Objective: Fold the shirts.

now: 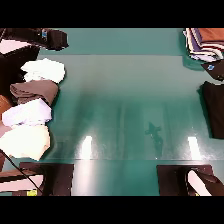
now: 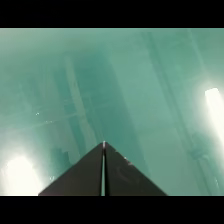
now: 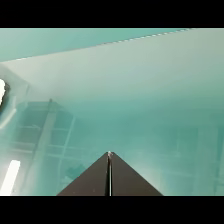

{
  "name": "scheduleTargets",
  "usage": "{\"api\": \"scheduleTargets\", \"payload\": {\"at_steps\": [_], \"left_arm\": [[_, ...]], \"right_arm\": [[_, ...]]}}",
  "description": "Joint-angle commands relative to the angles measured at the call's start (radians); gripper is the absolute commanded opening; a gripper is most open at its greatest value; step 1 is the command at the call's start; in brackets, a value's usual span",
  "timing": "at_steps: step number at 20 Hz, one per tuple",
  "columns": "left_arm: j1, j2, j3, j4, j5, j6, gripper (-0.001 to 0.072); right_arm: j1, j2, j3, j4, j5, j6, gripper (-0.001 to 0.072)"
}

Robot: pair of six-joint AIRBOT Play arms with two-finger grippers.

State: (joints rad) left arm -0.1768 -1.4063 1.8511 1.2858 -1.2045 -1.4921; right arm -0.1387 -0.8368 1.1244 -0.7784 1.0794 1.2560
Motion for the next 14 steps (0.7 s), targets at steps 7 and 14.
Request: {"api": "scheduleTargets", "payload": {"at_steps": [7,14], "left_arm": [[0.0,0.0,0.001,0.0,0.001,0.0,0.0024],[0.0,0.0,0.001,0.0,0.002,0.0,0.0025]], "right_arm": [[0.002,0.002,0.0,0.001,-0.003,0.001,0.0018],[0.002,0.002,0.0,0.001,0.005,0.001,0.0018]]}}
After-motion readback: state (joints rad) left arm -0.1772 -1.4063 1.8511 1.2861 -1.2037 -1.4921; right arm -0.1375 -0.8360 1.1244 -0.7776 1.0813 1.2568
